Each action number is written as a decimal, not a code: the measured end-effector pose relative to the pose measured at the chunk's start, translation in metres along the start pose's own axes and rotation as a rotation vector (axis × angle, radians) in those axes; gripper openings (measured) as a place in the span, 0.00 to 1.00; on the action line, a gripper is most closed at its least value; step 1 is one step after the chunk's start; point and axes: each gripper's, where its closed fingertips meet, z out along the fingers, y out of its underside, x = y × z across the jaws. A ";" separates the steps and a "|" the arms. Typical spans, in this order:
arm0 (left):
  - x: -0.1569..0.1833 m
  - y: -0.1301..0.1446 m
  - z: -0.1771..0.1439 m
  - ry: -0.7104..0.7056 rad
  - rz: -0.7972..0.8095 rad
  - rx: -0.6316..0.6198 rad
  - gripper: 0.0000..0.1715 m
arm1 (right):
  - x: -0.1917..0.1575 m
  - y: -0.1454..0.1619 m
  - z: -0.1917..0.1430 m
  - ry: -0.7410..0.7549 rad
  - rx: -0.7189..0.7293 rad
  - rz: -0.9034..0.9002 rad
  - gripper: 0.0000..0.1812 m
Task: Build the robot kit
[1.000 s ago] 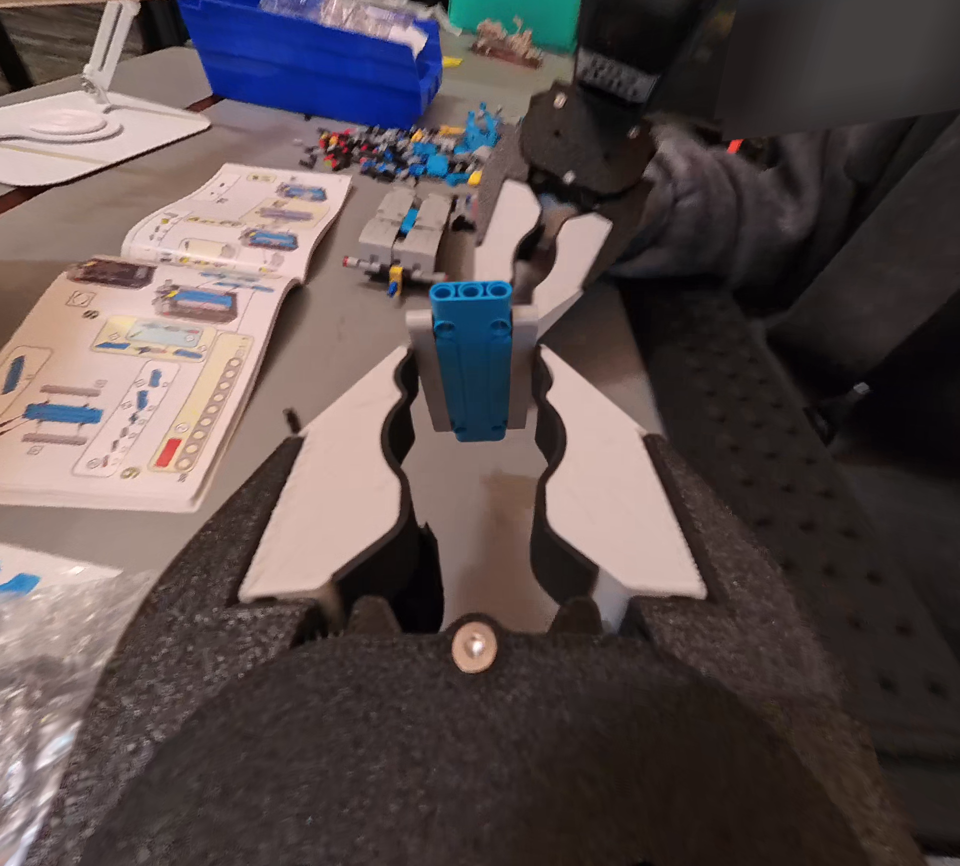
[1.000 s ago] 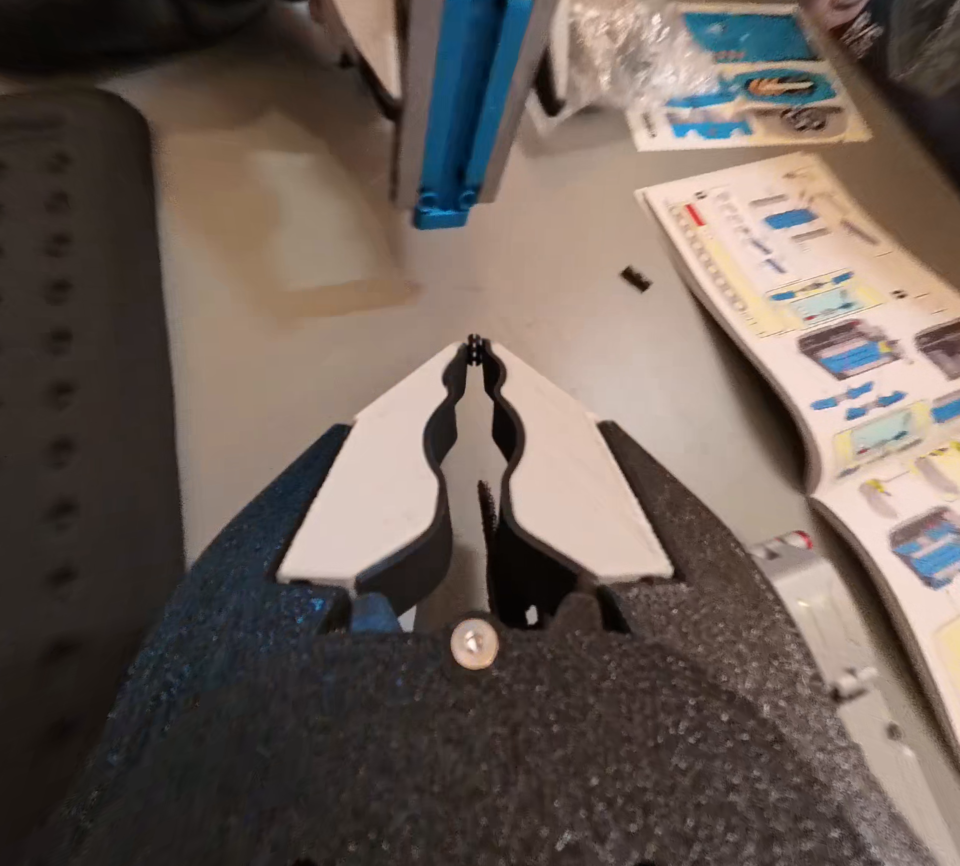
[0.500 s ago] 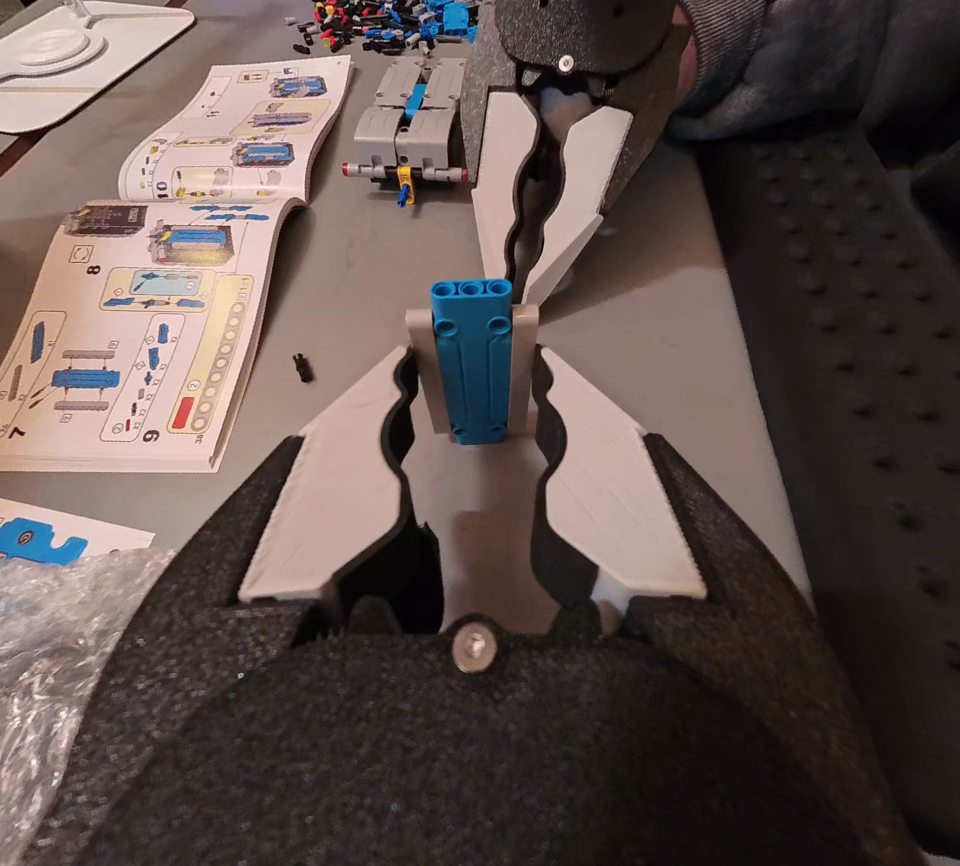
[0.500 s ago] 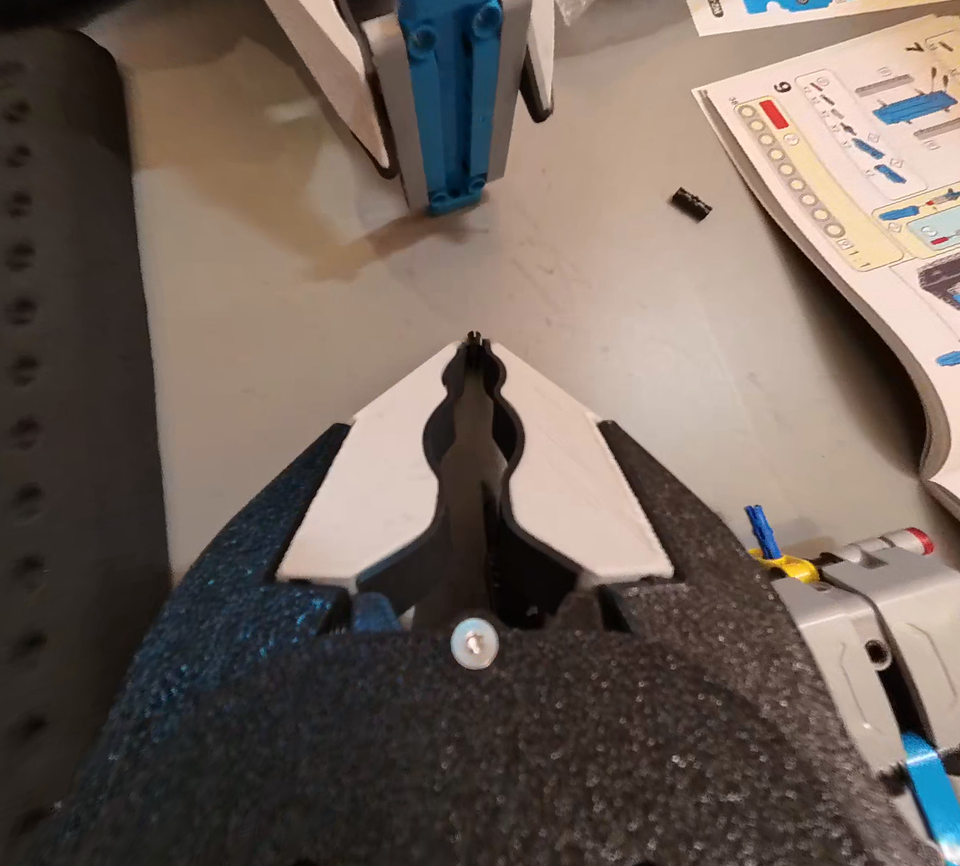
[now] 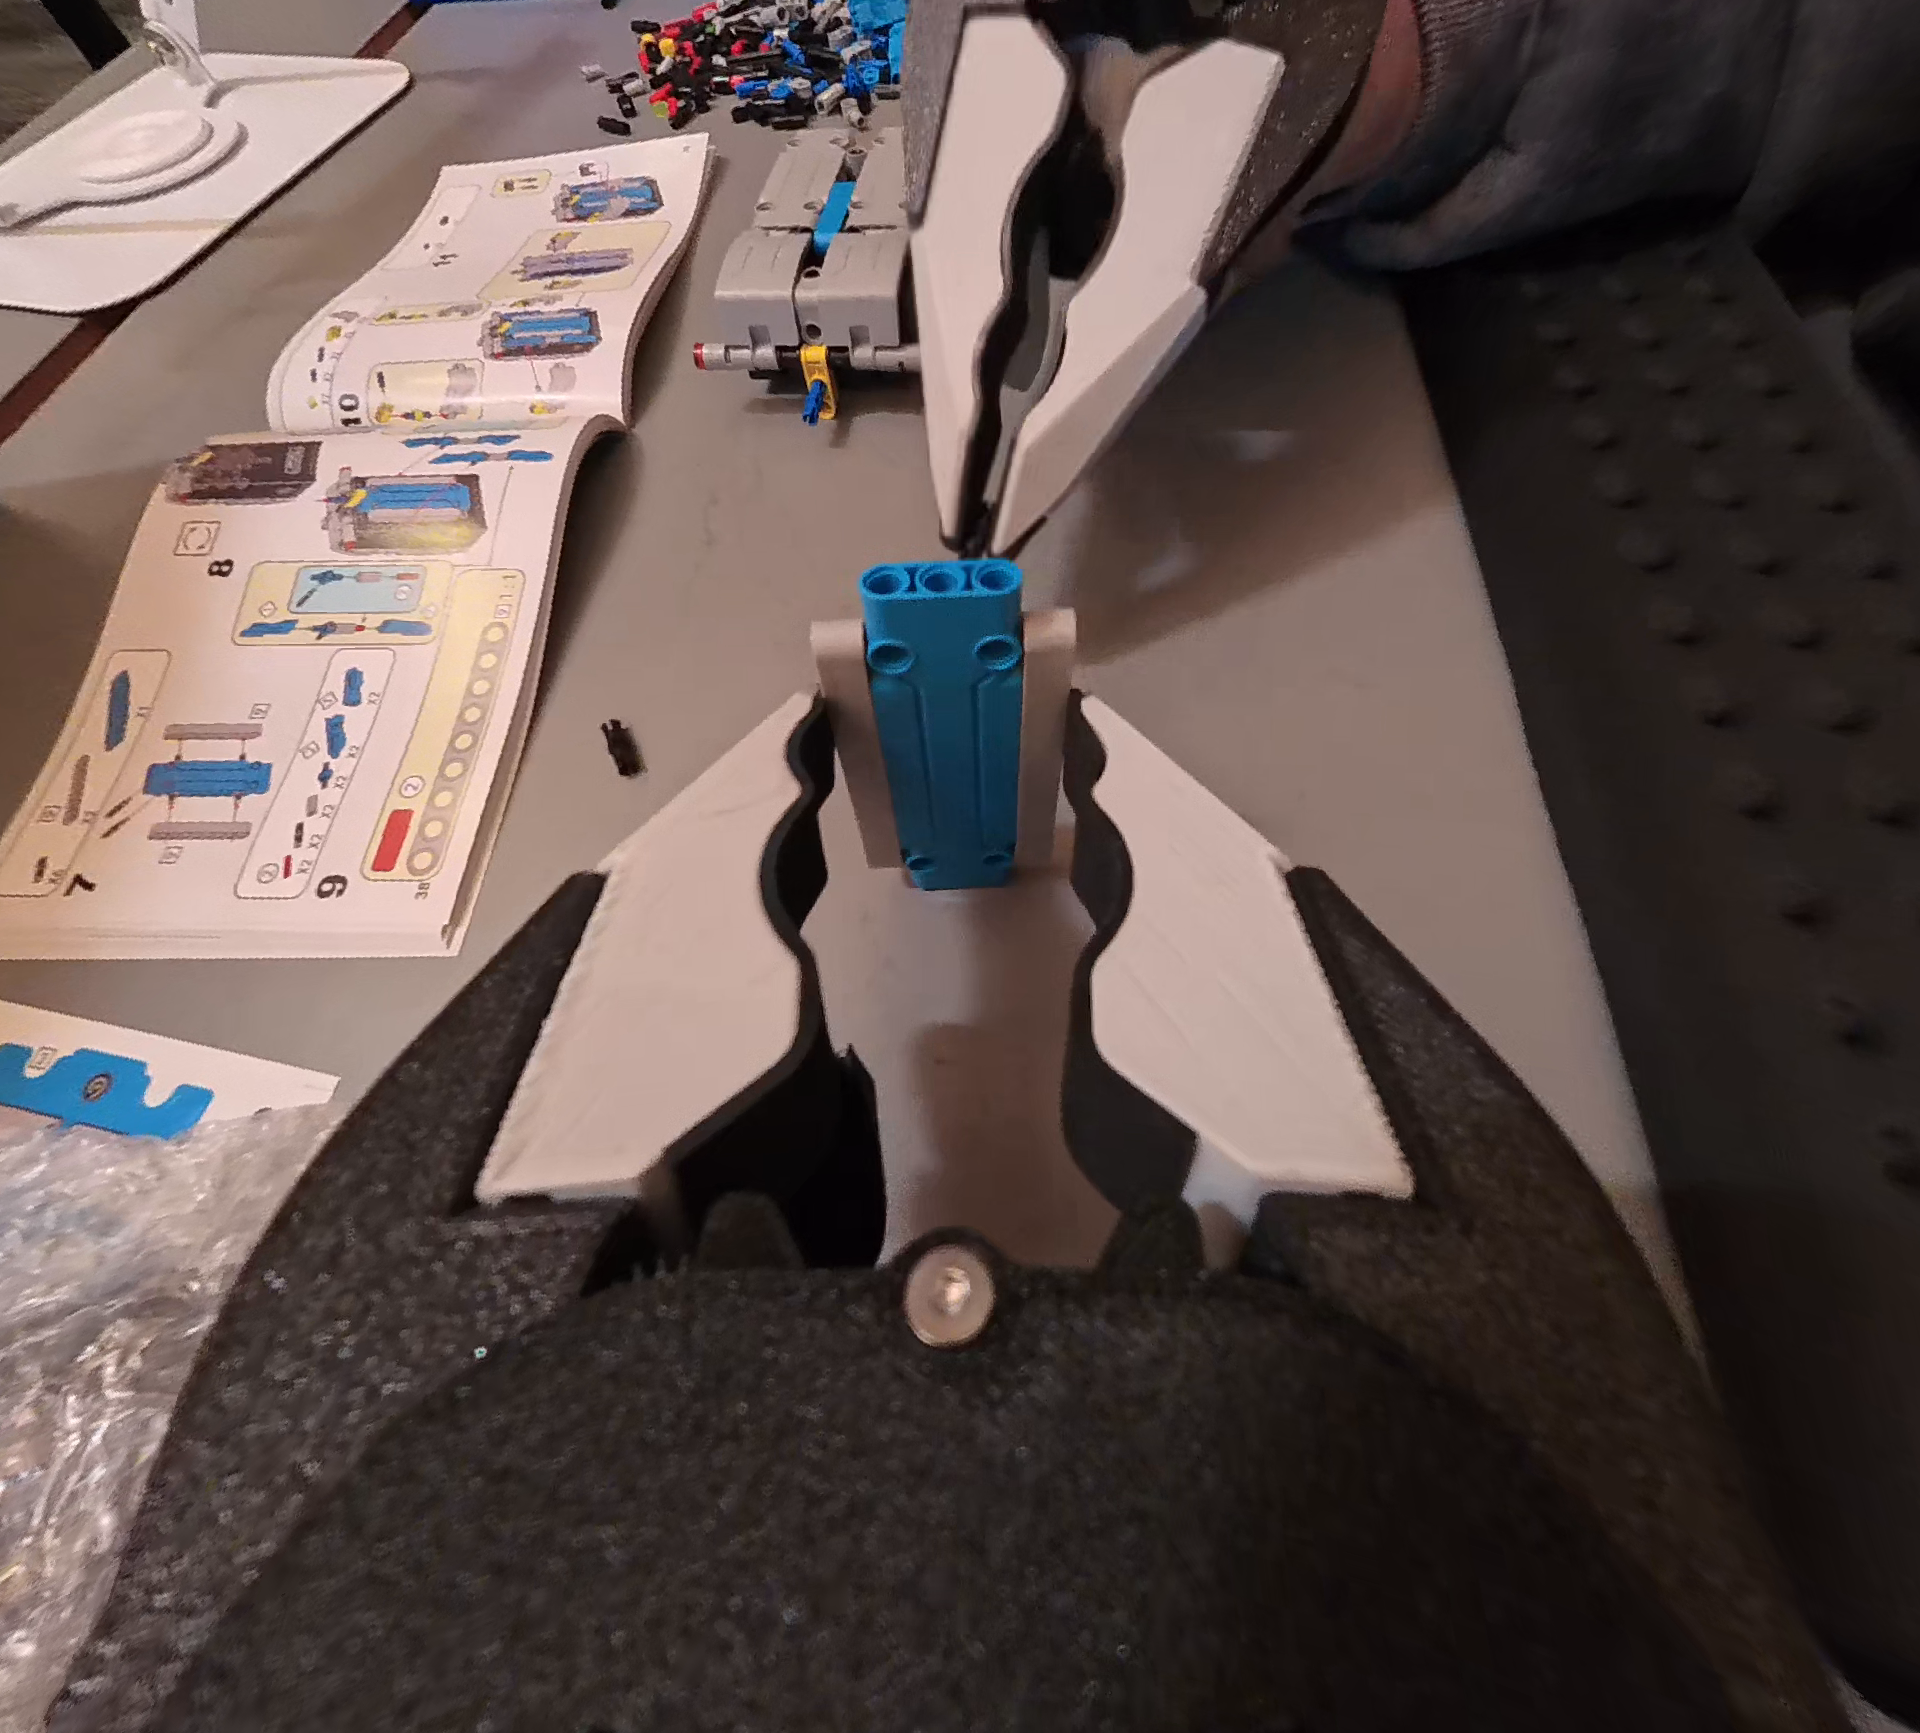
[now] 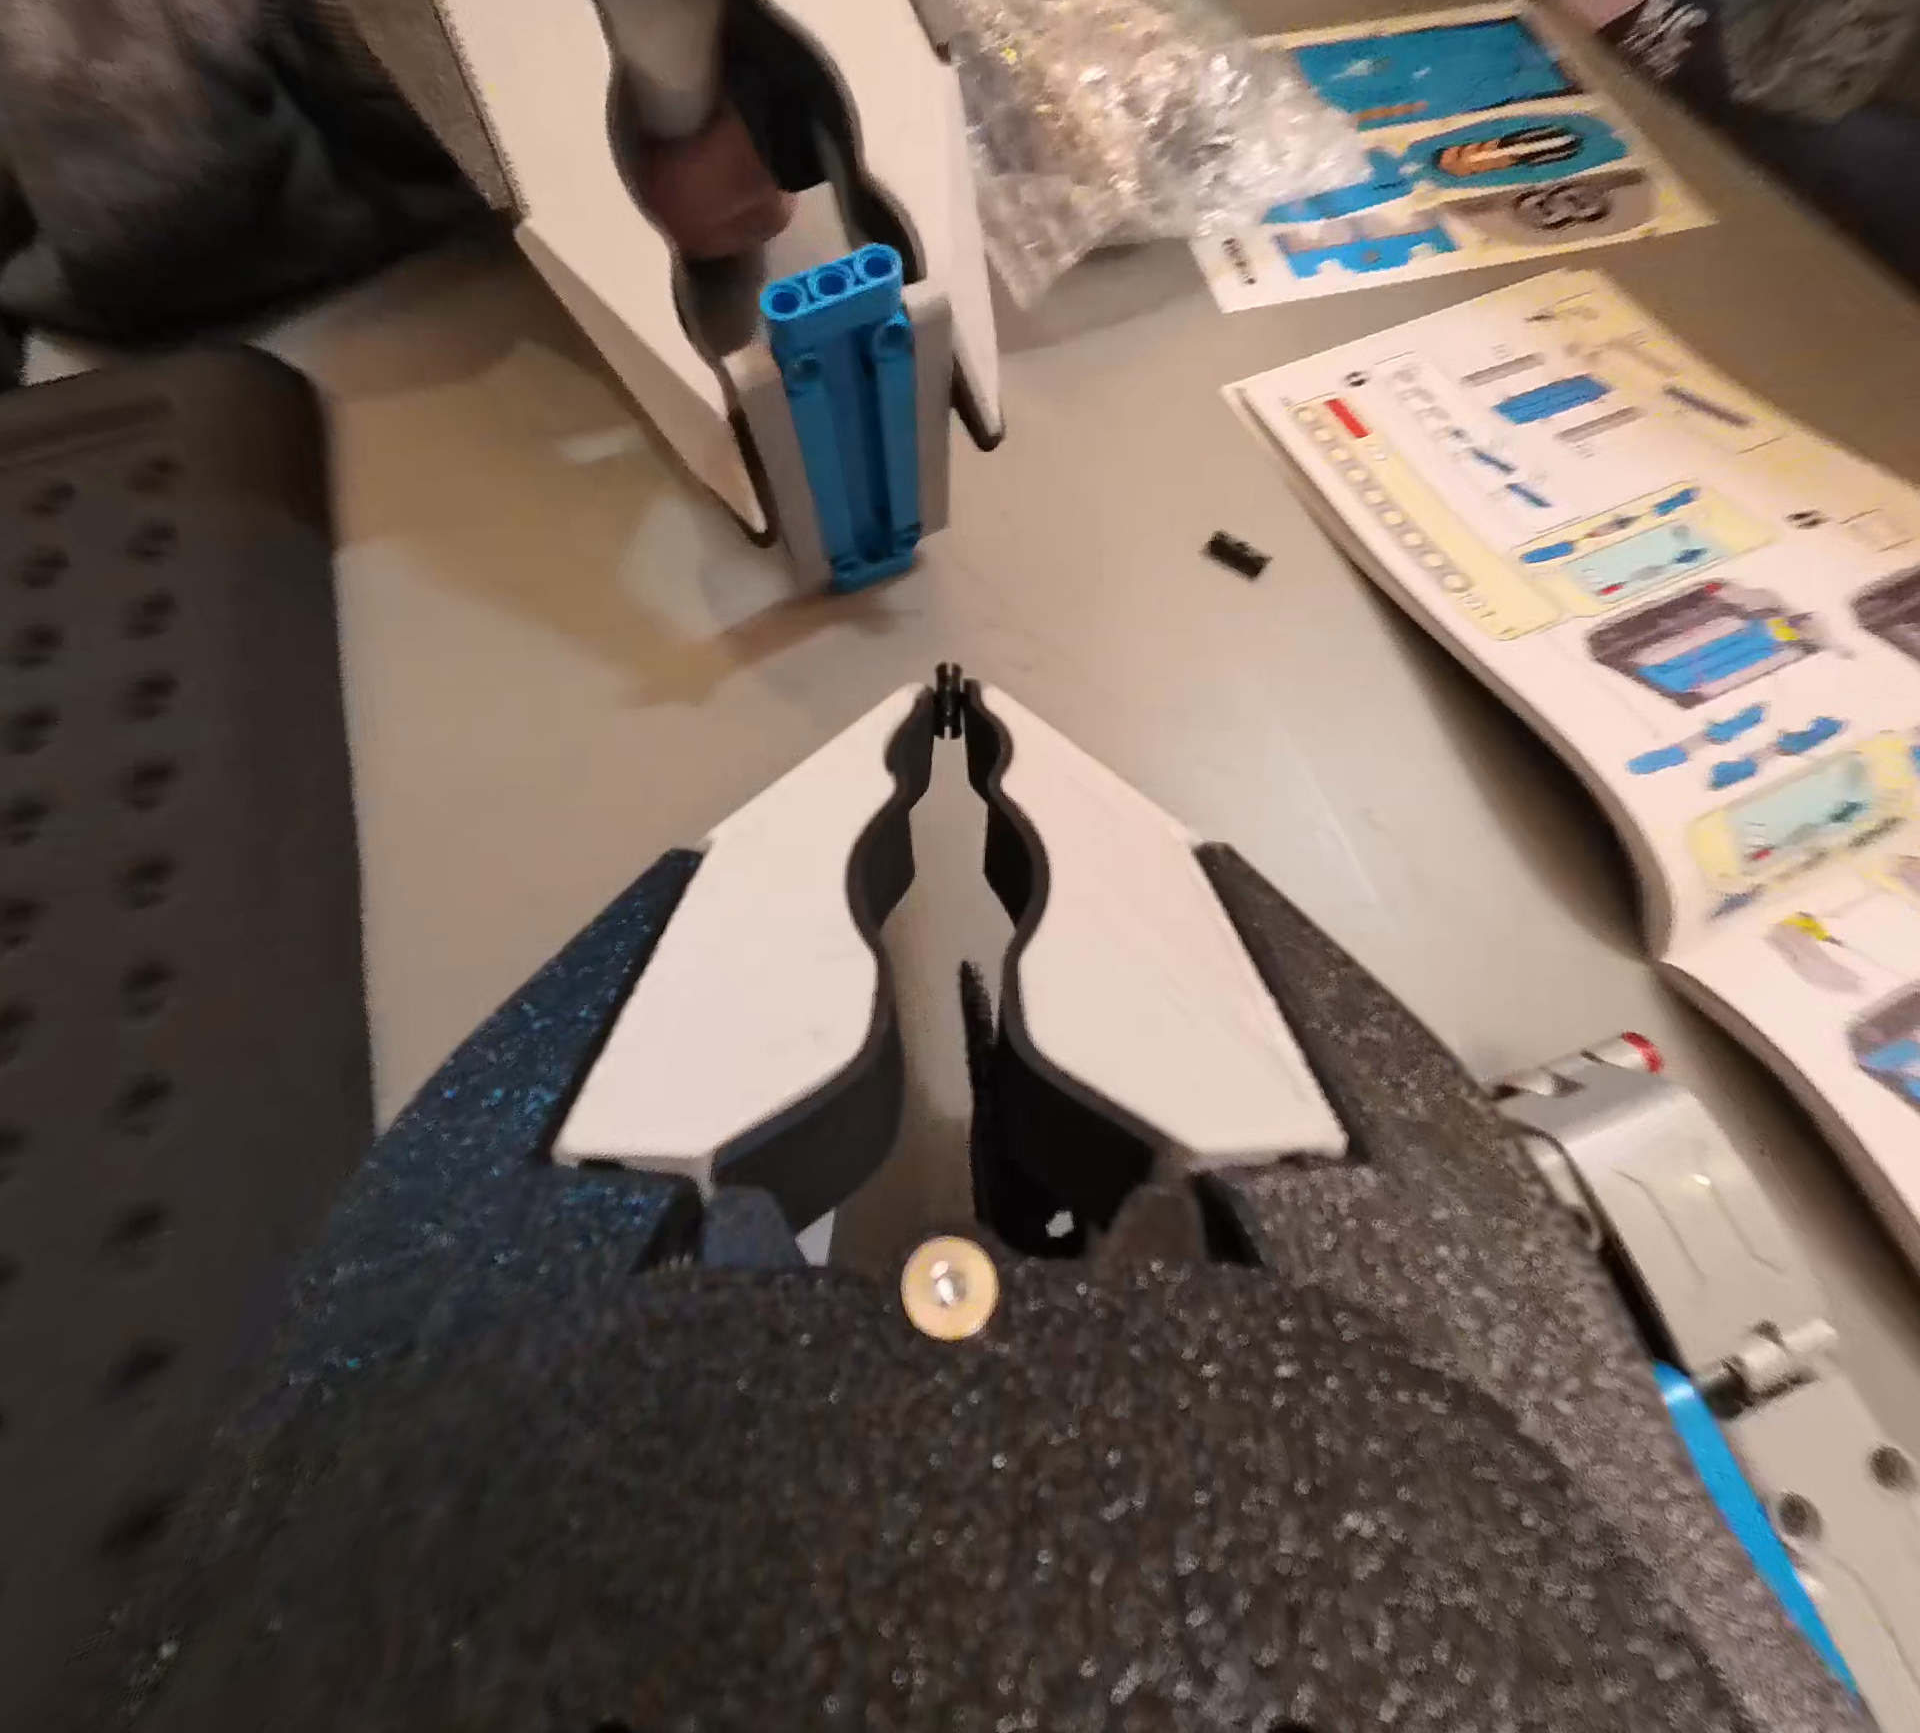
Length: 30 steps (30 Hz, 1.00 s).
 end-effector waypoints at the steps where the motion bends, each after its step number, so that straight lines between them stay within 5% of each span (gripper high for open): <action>1: -0.002 0.000 0.000 -0.009 -0.001 0.000 0.25 | 0.002 -0.003 -0.001 0.020 0.015 -0.006 0.02; 18: -0.027 0.004 -0.005 -0.108 -0.052 -0.002 0.25 | 0.004 -0.006 -0.002 0.032 0.032 0.010 0.02; 23: -0.017 -0.025 -0.018 -0.002 -0.134 0.170 0.25 | 0.002 -0.031 -0.014 0.036 0.166 0.005 0.02; 28: 0.012 -0.042 -0.019 0.172 -0.180 0.260 0.25 | -0.028 -0.075 -0.035 0.179 0.421 -0.606 0.02; 30: 0.021 -0.048 -0.018 0.271 -0.284 0.289 0.25 | -0.029 -0.069 -0.026 0.199 0.345 -0.660 0.02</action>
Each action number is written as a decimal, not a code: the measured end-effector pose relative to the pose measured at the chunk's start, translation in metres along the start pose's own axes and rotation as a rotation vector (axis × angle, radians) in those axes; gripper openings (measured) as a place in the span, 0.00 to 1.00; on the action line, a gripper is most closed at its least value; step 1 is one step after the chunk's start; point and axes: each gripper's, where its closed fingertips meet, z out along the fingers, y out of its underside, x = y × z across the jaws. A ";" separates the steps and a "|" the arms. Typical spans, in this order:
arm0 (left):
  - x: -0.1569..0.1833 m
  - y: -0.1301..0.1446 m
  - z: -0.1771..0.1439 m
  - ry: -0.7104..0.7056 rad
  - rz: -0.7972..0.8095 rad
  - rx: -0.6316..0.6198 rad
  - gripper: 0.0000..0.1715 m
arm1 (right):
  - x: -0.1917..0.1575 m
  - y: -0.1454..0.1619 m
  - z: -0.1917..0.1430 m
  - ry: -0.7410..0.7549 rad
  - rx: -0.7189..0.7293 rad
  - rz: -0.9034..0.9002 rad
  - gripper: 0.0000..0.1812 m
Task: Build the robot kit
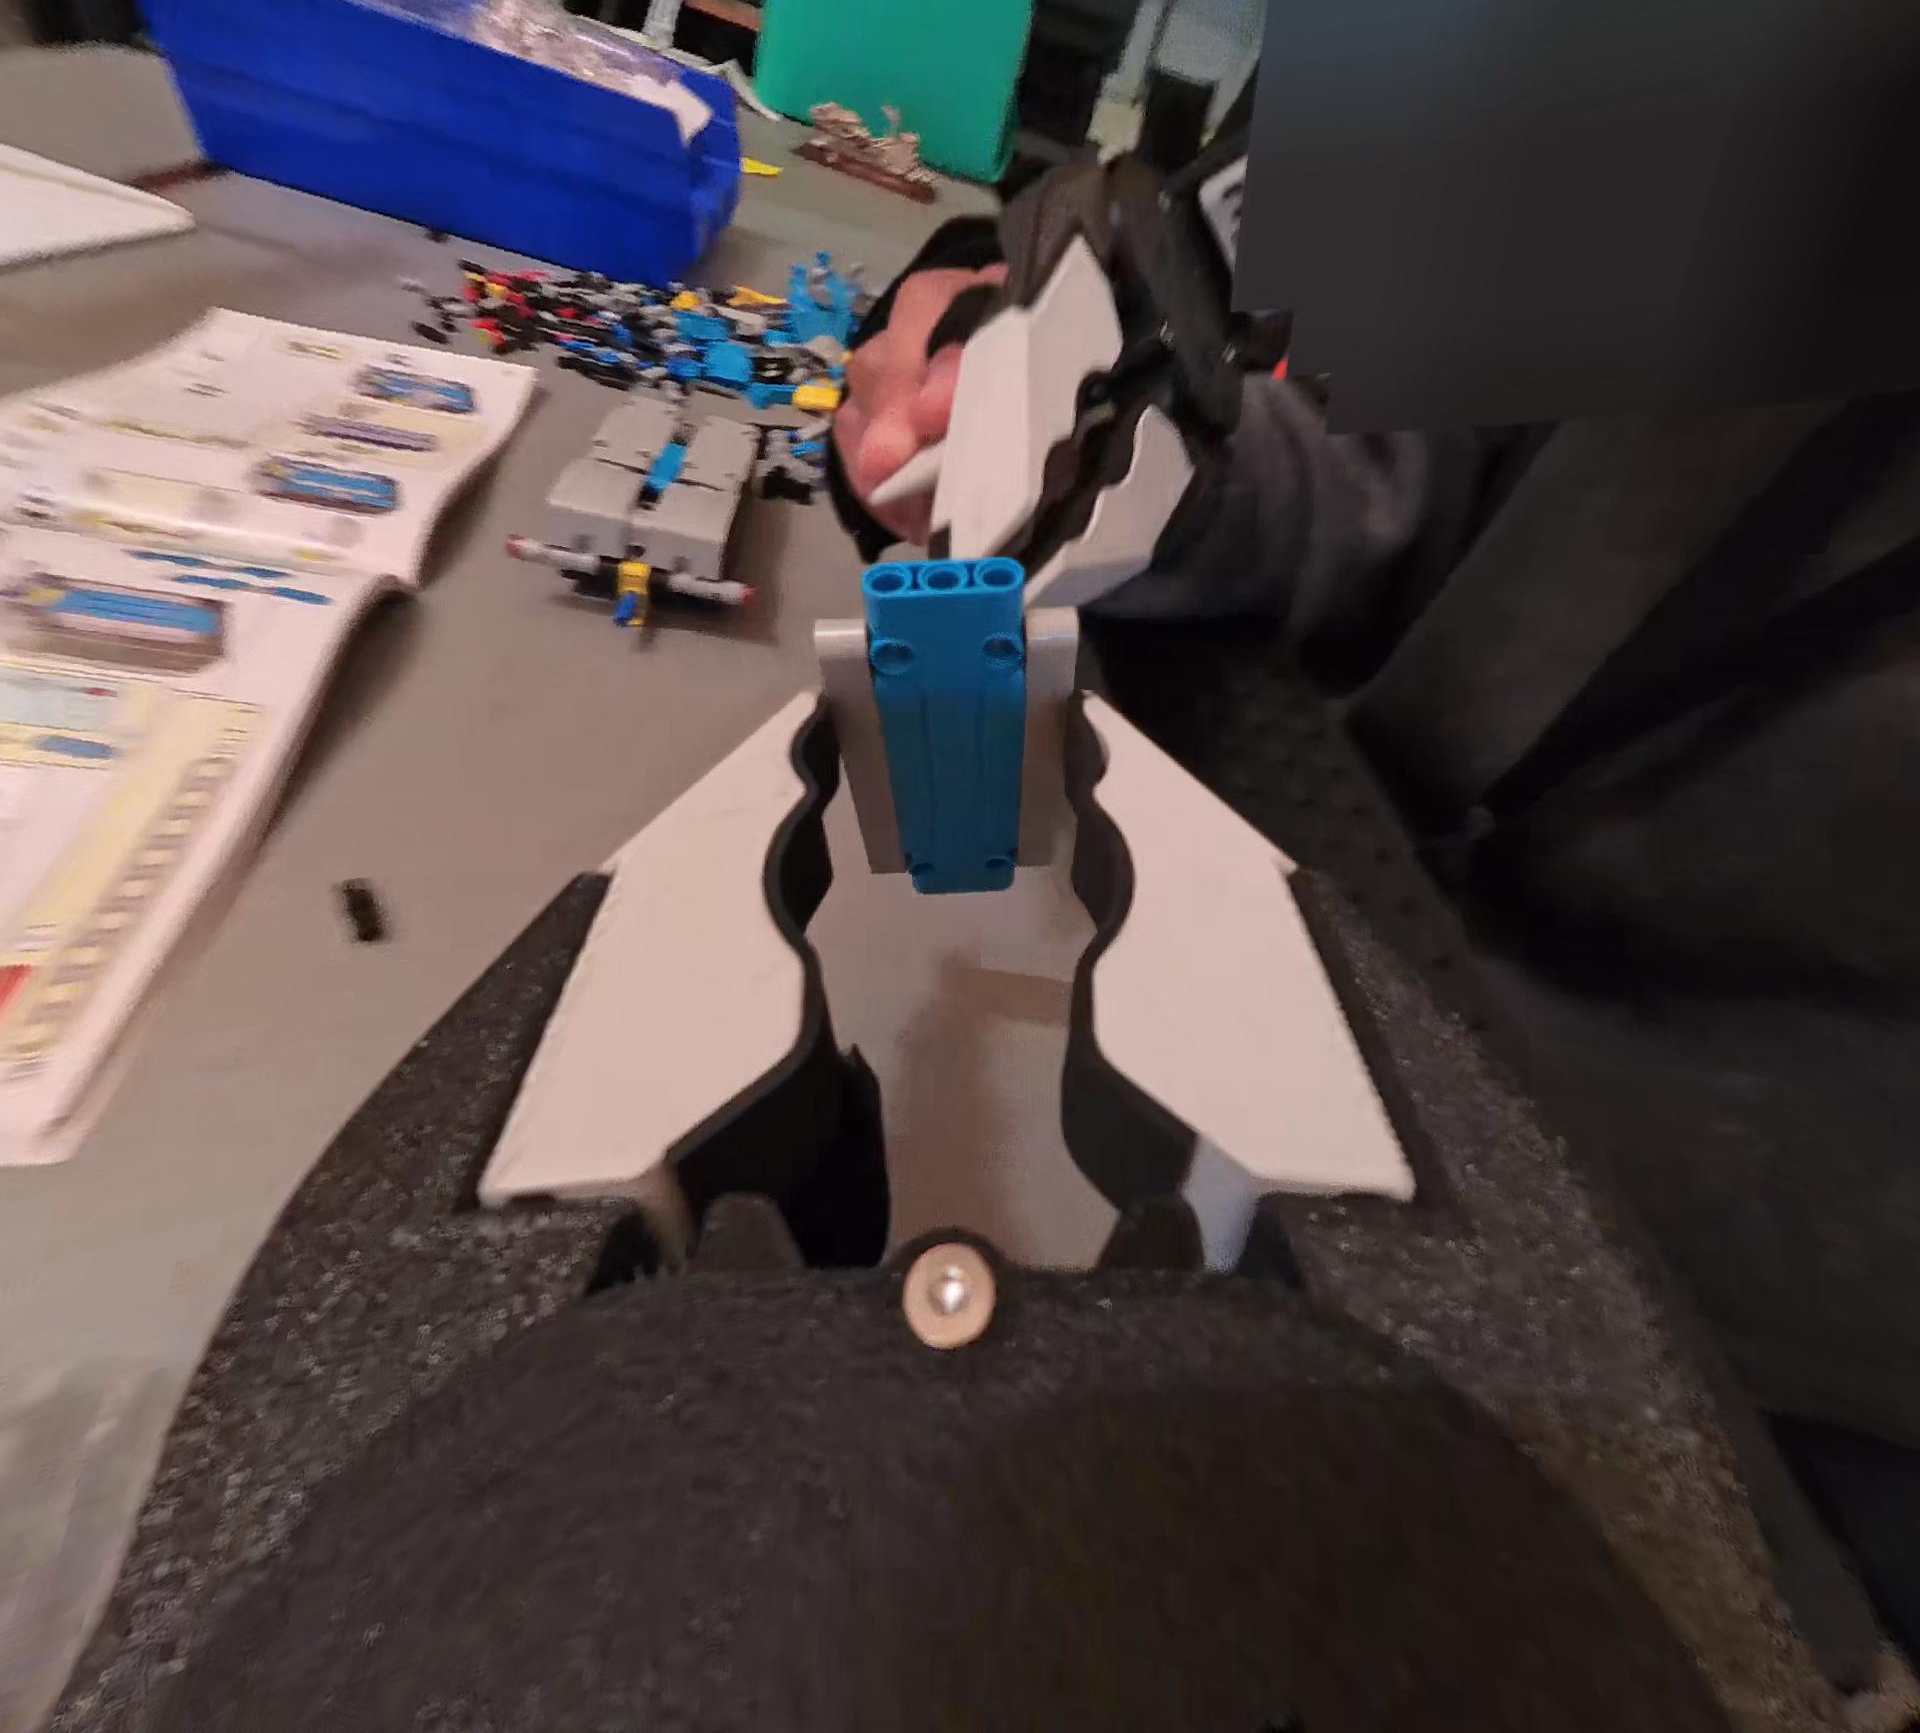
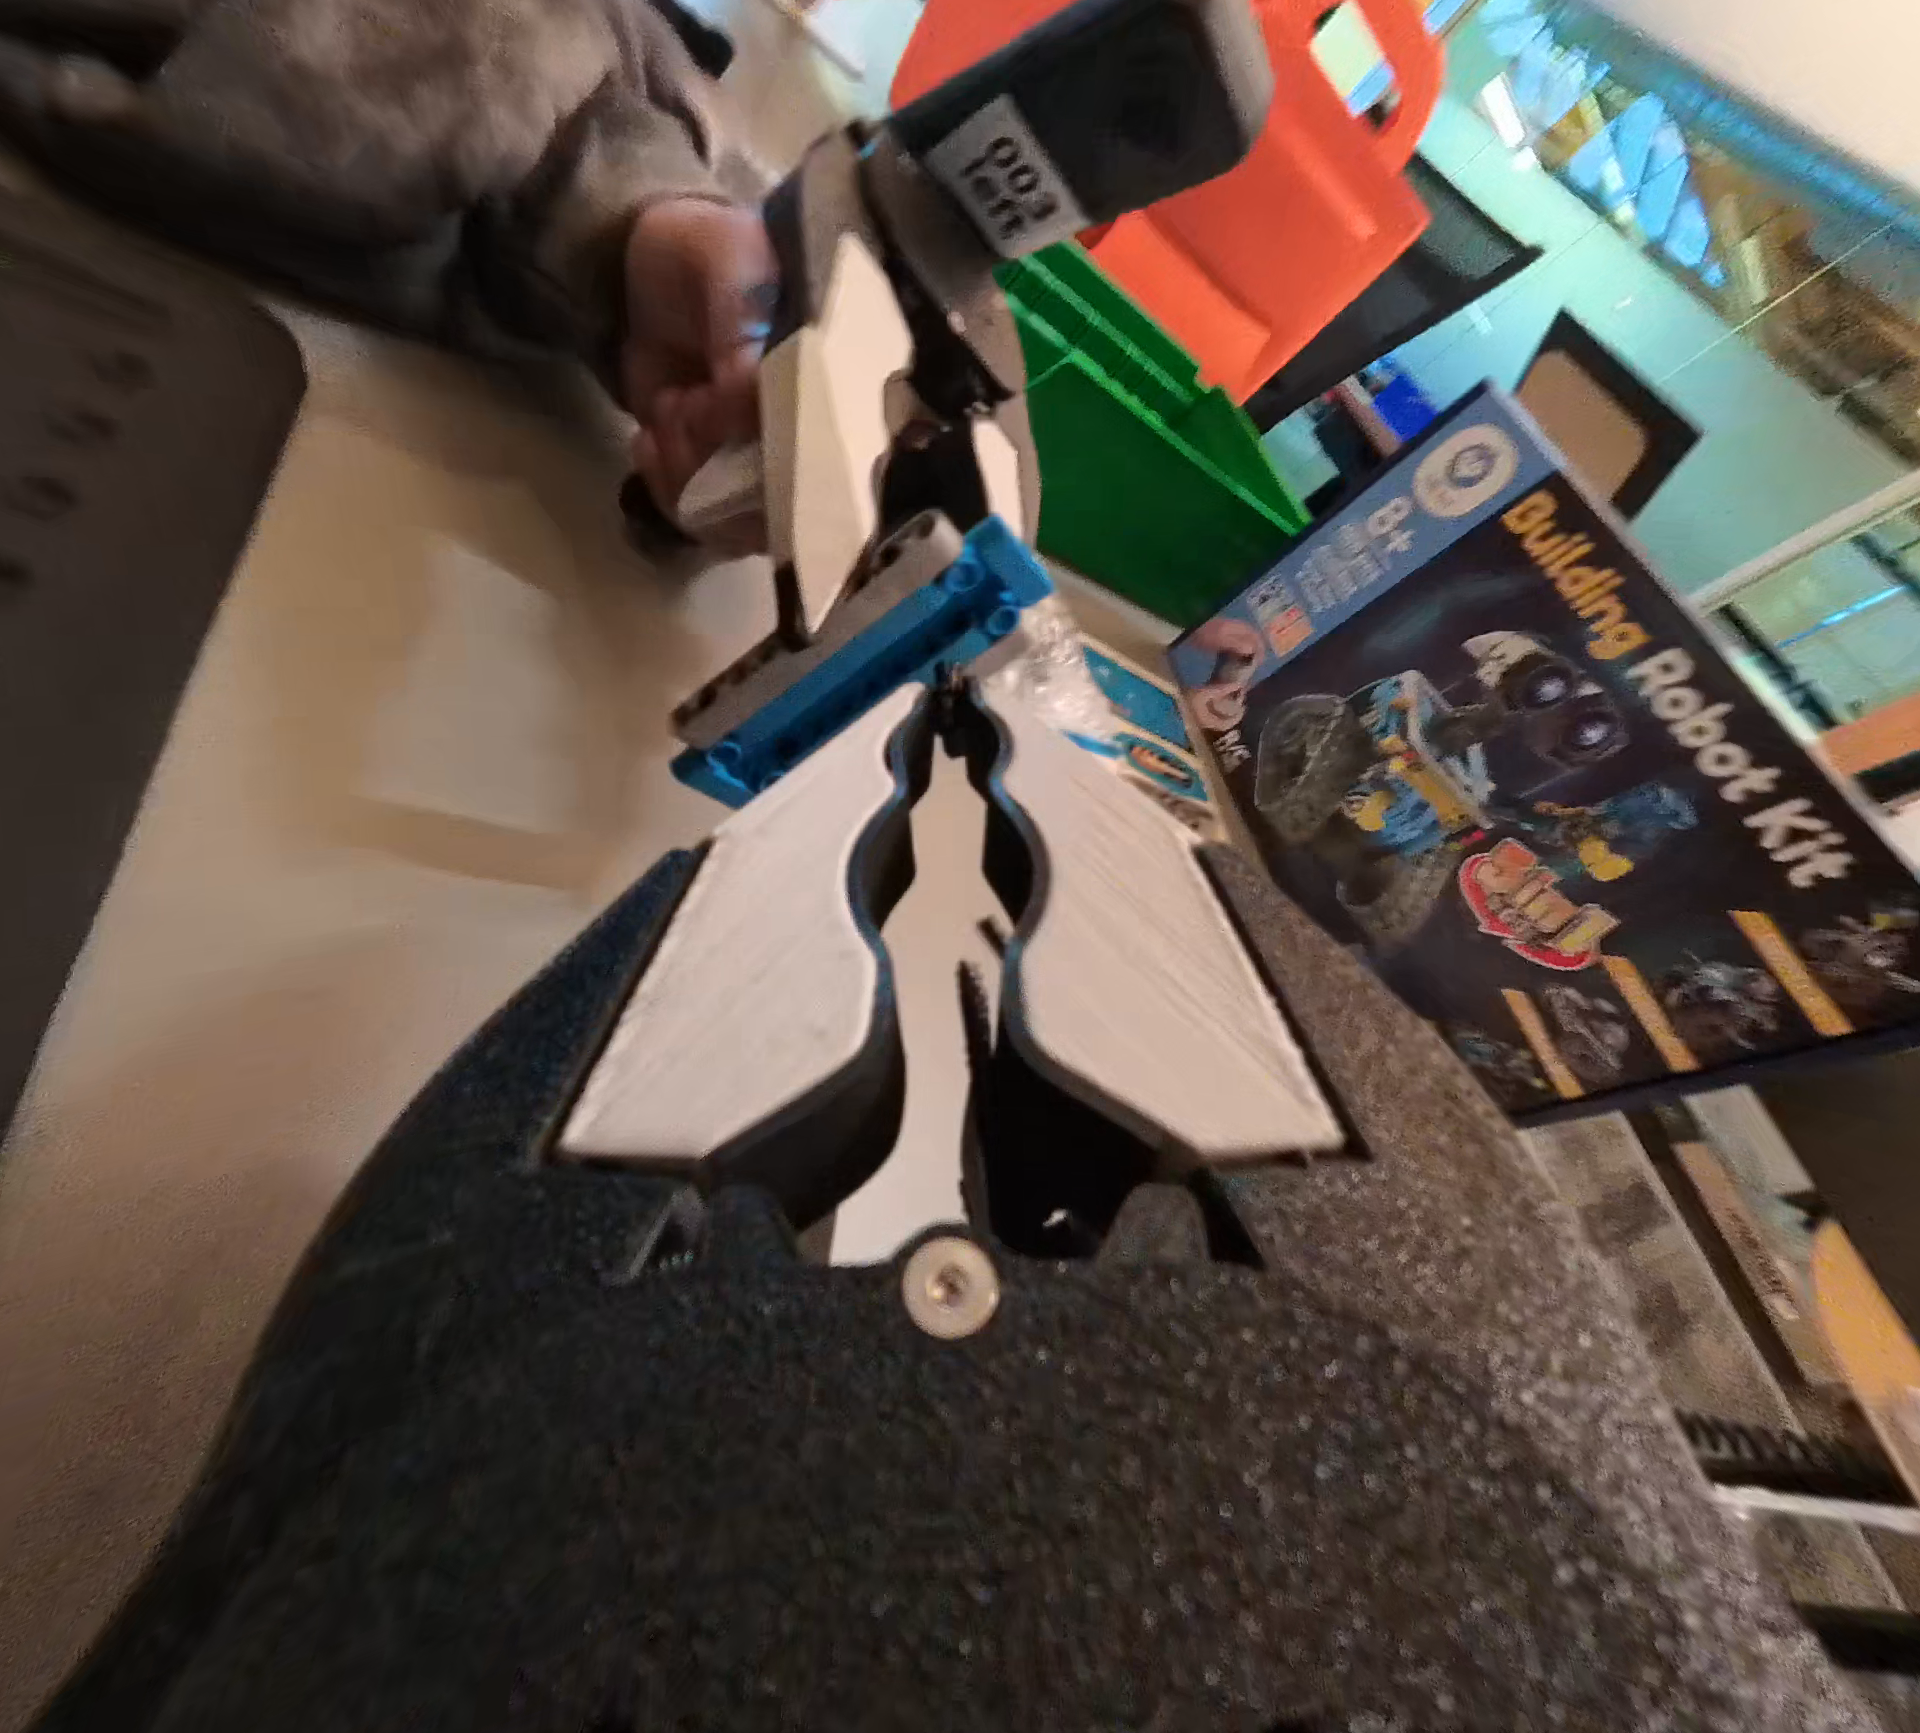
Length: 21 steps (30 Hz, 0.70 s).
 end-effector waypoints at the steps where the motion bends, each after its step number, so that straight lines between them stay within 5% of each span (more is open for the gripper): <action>1: 0.003 0.000 0.001 0.037 -0.051 0.008 0.25 | -0.003 0.001 0.002 -0.009 -0.009 0.002 0.02; 7: 0.001 0.006 0.007 0.109 -0.238 -0.001 0.25 | -0.001 -0.006 0.005 0.027 -0.006 -0.009 0.02; 21: -0.001 0.019 0.008 0.123 -0.312 -0.076 0.24 | -0.006 0.005 0.007 0.007 -0.062 -0.022 0.02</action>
